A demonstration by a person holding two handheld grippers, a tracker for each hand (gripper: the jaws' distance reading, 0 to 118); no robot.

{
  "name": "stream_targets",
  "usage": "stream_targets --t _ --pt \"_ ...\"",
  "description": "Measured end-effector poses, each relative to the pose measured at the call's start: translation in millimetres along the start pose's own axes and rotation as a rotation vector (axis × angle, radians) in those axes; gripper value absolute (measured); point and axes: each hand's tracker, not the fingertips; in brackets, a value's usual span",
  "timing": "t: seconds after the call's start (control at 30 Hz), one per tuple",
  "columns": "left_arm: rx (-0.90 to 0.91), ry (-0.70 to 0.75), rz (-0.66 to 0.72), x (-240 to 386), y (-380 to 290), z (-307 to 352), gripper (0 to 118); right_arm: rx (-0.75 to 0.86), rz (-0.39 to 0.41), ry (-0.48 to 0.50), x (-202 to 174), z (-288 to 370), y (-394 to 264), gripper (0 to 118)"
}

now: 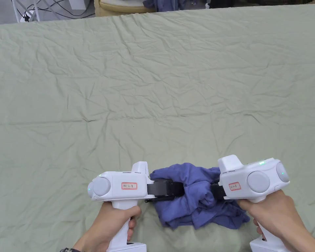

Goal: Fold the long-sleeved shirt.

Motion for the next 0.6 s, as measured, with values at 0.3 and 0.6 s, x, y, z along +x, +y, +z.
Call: stream_targets --t 0.3,0.6 --pt "-0.008 0.112 -0.058 10.2 2.4 39.9 32 0.321 0.066 -0.110 -23.4 112.5 -6.8 1" --pt "0.009 0.205 -0.069 8.1 -4.9 78.5 32 0.470 0.003 -0.113 -53.9 167.4 -67.9 1"
